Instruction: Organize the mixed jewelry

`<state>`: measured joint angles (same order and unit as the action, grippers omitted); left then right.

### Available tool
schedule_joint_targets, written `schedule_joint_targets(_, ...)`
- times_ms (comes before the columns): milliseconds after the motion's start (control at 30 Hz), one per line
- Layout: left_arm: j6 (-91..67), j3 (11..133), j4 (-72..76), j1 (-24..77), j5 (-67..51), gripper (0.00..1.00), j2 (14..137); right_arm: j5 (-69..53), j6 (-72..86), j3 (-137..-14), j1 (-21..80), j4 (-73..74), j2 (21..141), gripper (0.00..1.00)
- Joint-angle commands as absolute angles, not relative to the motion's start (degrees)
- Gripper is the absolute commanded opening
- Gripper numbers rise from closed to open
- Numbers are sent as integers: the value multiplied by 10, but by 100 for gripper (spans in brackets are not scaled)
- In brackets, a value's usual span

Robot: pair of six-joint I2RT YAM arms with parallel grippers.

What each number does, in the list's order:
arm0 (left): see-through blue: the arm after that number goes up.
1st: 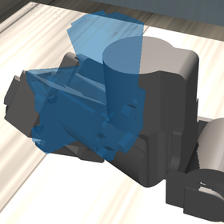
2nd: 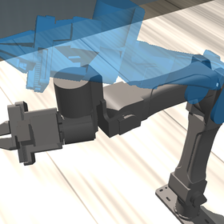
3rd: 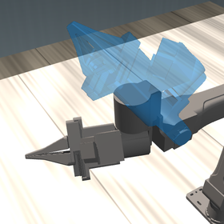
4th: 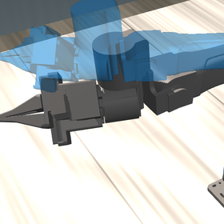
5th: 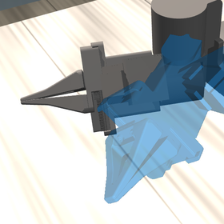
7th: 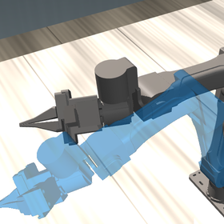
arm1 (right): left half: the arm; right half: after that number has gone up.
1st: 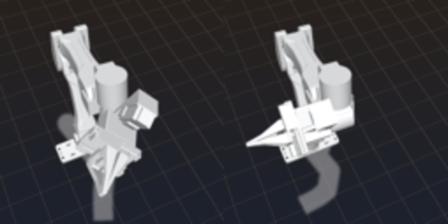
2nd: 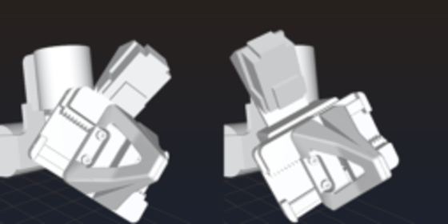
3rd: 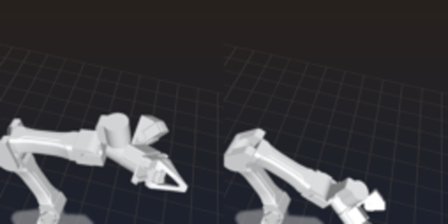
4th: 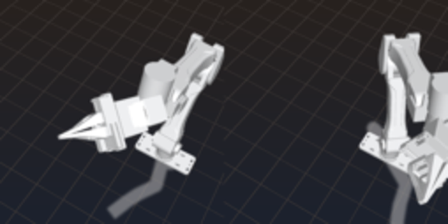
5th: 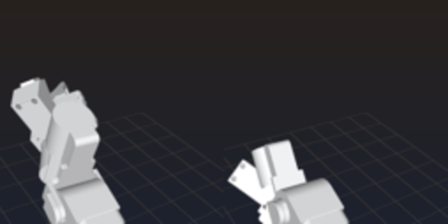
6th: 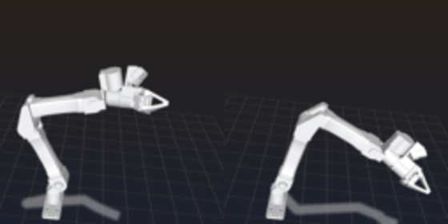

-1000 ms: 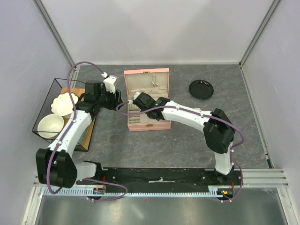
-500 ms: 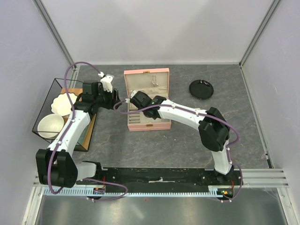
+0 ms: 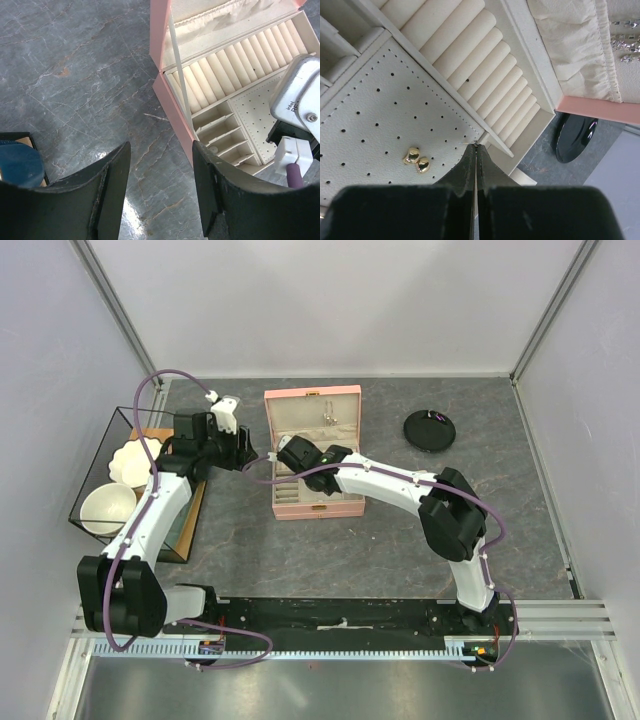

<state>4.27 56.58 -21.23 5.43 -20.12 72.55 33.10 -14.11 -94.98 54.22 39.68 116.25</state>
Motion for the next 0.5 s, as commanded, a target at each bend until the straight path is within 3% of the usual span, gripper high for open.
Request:
schedule_joint_targets(0,25,589,-199,48,-226,60,728,343,-148,-979,540,385,1167,0)
schedule_joint_targets(467,16,603,-195,40,-234,60,735,340,-151,-984,537,386,1175,0)
